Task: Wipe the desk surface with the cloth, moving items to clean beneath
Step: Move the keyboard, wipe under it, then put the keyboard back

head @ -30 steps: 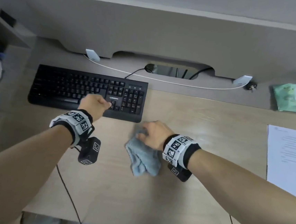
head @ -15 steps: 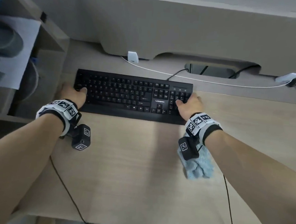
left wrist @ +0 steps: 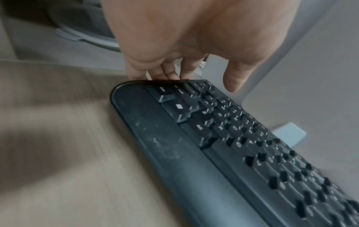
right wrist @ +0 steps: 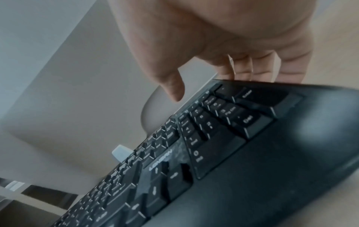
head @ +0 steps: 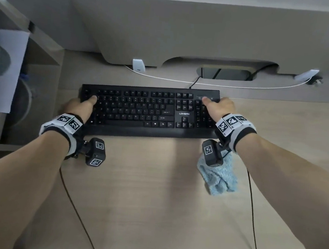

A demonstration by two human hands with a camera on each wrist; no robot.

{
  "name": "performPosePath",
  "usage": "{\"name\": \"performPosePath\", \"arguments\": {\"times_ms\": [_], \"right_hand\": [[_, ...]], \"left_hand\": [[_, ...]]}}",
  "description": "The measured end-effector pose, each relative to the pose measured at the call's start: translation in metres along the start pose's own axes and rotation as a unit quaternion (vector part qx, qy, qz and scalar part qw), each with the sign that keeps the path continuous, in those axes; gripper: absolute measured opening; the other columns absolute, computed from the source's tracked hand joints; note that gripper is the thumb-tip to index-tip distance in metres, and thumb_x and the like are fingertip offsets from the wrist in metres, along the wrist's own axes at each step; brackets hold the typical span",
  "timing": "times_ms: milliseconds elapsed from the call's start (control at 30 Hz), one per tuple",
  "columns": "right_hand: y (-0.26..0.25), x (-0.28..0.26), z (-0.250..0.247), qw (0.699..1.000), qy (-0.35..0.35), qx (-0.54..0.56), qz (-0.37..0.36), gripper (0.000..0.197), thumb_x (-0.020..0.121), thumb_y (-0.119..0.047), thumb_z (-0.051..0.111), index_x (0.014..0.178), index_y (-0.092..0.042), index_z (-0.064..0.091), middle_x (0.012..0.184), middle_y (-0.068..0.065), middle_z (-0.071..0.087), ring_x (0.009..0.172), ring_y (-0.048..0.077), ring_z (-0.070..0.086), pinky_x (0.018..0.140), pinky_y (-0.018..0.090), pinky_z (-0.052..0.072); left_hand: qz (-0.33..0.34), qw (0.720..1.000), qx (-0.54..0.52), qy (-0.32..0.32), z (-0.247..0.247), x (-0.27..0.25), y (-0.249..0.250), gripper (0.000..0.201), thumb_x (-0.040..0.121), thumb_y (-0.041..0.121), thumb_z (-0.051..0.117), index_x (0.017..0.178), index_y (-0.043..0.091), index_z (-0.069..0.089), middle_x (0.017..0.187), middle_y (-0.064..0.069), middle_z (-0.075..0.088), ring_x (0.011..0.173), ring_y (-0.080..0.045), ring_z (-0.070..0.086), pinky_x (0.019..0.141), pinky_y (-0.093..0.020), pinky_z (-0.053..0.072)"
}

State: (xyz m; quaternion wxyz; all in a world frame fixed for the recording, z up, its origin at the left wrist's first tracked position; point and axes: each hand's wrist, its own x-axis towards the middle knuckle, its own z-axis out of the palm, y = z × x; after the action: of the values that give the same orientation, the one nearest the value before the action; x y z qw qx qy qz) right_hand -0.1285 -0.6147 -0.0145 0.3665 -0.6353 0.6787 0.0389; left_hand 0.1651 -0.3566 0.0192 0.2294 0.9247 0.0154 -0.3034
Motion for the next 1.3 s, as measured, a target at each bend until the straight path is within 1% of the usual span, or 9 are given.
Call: {"name": "performPosePath", "arguments": {"times_ms": [167,300,333,467,633,767,1033,1200,1300], "right_hand": [[0.044,0.014,-0.059,0.999,0.028,0.015,0.039,0.075,0.079,-0.066,0.058,0.128,-0.010,0.055,0.131,0.010,0.055,0.111,0.033,0.059,0.091,0.037,0.044],[0.101,0.039,-0.125,0.994,0.065,0.038,0.076,0.074,0.079,-0.066,0.058,0.127,-0.010,0.052,0.132,0.014,0.055,0.112,0.035,0.059,0.093,0.041,0.045],[0.114,0.045,-0.142,0.993,0.077,0.044,0.079,0.072,0.081,-0.064,0.058,0.127,-0.008,0.052,0.133,0.015,0.055,0.114,0.036,0.058,0.093,0.041,0.044],[0.177,0.072,-0.216,0.986,0.117,0.043,0.109,0.069,0.086,-0.058,0.057,0.129,-0.004,0.053,0.132,0.017,0.056,0.118,0.037,0.056,0.094,0.039,0.044],[0.261,0.122,-0.290,0.977,0.152,0.051,0.141,0.077,0.075,-0.066,0.056,0.123,-0.007,0.058,0.129,0.019,0.057,0.117,0.040,0.054,0.100,0.048,0.044],[0.316,0.154,-0.336,0.974,0.152,0.059,0.155,0.070,0.081,-0.061,0.059,0.125,-0.007,0.058,0.127,0.014,0.059,0.116,0.036,0.057,0.088,0.036,0.045],[0.356,0.196,-0.350,0.975,0.156,0.070,0.144,0.073,0.077,-0.059,0.062,0.128,-0.008,0.059,0.131,0.016,0.059,0.119,0.036,0.057,0.099,0.041,0.048],[0.349,0.192,-0.346,0.982,0.136,0.017,0.134,0.063,0.083,-0.052,0.063,0.127,-0.006,0.056,0.128,0.018,0.060,0.116,0.038,0.058,0.096,0.043,0.050],[0.327,0.172,-0.337,0.984,0.142,-0.062,0.091,0.060,0.088,-0.048,0.058,0.131,-0.007,0.050,0.139,0.018,0.049,0.127,0.039,0.047,0.103,0.047,0.043]], "left_hand": [[0.028,0.999,-0.018,-0.021,0.032,-0.048,0.038,0.065,0.084,0.056,0.060,0.123,0.004,0.059,0.129,-0.019,0.059,0.120,-0.039,0.054,0.107,-0.041,0.038],[0.065,0.997,-0.006,-0.041,0.095,-0.071,0.070,0.089,0.053,0.078,0.057,0.112,0.011,0.066,0.121,-0.016,0.065,0.111,-0.037,0.059,0.104,-0.046,0.043],[0.076,0.996,-0.001,-0.047,0.110,-0.088,0.083,0.089,0.053,0.078,0.057,0.110,0.011,0.066,0.121,-0.015,0.065,0.112,-0.037,0.059,0.104,-0.045,0.043],[0.105,0.990,0.030,-0.093,0.182,-0.175,0.136,0.054,0.092,0.048,0.056,0.127,0.008,0.057,0.128,-0.013,0.058,0.121,-0.033,0.053,0.101,-0.034,0.038],[0.122,0.985,0.020,-0.122,0.281,-0.234,0.178,0.055,0.081,0.059,0.061,0.110,0.013,0.054,0.121,-0.012,0.062,0.110,-0.035,0.059,0.101,-0.043,0.045],[0.126,0.982,0.040,-0.137,0.350,-0.265,0.205,0.069,0.073,0.063,0.063,0.114,0.007,0.058,0.111,-0.007,0.065,0.097,-0.030,0.062,0.096,-0.043,0.049],[0.111,0.980,0.078,-0.146,0.418,-0.246,0.201,0.084,0.050,0.070,0.062,0.108,0.009,0.065,0.104,-0.014,0.070,0.089,-0.035,0.068,0.085,-0.047,0.057],[0.099,0.975,0.088,-0.178,0.403,-0.276,0.208,0.048,0.084,0.047,0.065,0.101,0.002,0.064,0.098,-0.018,0.070,0.087,-0.036,0.068,0.083,-0.049,0.058],[0.133,0.971,0.100,-0.173,0.393,-0.280,0.206,0.045,0.091,0.042,0.059,0.100,-0.001,0.065,0.102,-0.022,0.068,0.093,-0.038,0.065,0.089,-0.050,0.055]]}}
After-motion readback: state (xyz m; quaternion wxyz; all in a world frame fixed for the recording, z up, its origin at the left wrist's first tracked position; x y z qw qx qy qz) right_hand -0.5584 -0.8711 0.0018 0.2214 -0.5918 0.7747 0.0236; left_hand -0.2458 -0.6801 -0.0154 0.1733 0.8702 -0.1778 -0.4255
